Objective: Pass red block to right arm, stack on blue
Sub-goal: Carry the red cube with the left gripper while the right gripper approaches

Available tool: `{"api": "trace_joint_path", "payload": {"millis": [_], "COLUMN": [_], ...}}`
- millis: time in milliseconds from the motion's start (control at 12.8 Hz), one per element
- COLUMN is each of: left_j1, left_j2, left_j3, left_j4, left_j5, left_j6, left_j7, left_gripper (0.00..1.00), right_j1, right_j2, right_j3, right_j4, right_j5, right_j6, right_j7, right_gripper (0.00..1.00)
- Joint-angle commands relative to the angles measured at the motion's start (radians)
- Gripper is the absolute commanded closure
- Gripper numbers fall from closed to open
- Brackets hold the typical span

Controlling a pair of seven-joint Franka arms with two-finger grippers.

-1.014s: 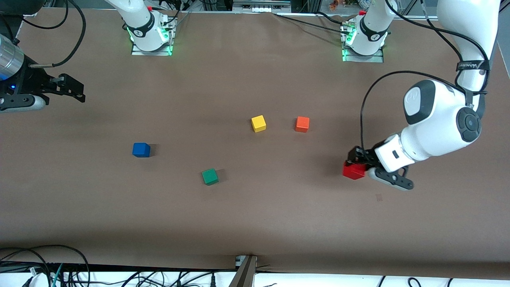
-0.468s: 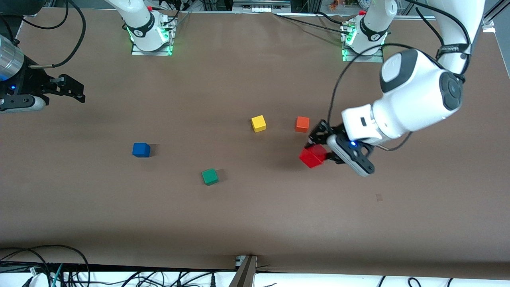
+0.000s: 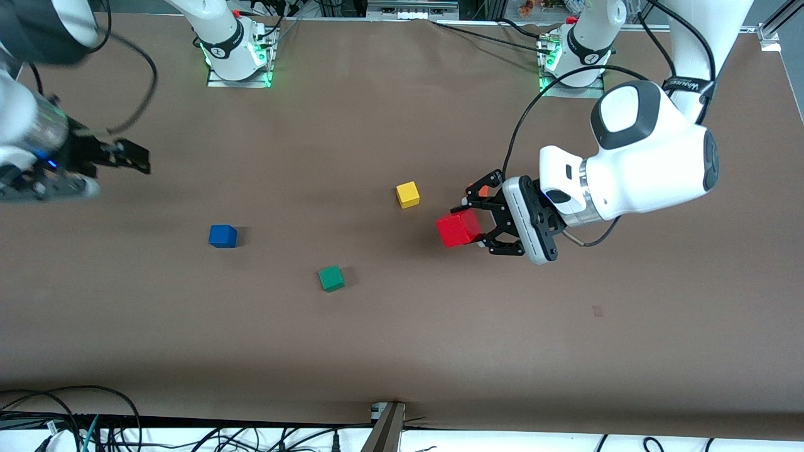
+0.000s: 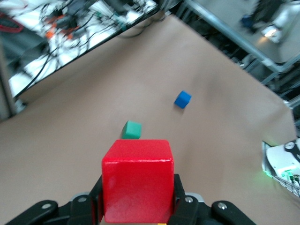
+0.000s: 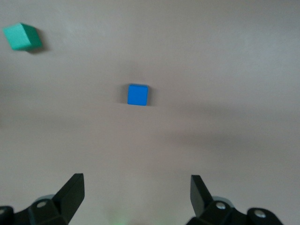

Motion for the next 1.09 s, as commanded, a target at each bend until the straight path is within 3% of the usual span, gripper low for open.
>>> {"api": "trace_joint_path", "payload": {"millis": [0, 78, 234, 468, 858, 1014], "left_j1": [-0.016, -0.035, -0.076, -0.142, -0.220, -0.265], "left_j2": [0.018, 0.026, 0.032, 0.036, 0.063, 0.072], "left_j3": [-0.008, -0.009, -0.011, -0.009, -0.011, -0.011], "left_j4": [0.017, 0.019, 0.013, 0.020, 0.033, 0.034], "left_j5": [-0.112, -0.141, -0.163, -0.244, -0.275, -0.275], "left_j6": [0.008, 0.035, 0.115, 0.242, 0.362, 0.409], "left_j7": [0.189, 0.248, 0.270, 0.270, 0.272, 0.272], "left_gripper": [1.00, 1.00, 1.00, 1.00, 1.00, 1.00], "right_j1": [0.001, 0.001, -0.011, -0.021, -0.047, -0.061], "right_j2": [0.029, 0.028, 0.029, 0.035, 0.149, 0.178], "right_j3": [0.006, 0.009, 0.002, 0.002, 0.002, 0.002], "right_j4": [0.019, 0.021, 0.024, 0.022, 0.018, 0.018], "right_j5": [-0.009, 0.017, 0.232, 0.455, 0.996, 1.164], "right_j6": [-0.038, -0.059, -0.062, -0.058, -0.064, -0.064], "right_j7": [-0.024, -0.065, -0.151, -0.150, -0.105, -0.094], "right_gripper": [0.00, 0.00, 0.00, 0.00, 0.00, 0.00]}}
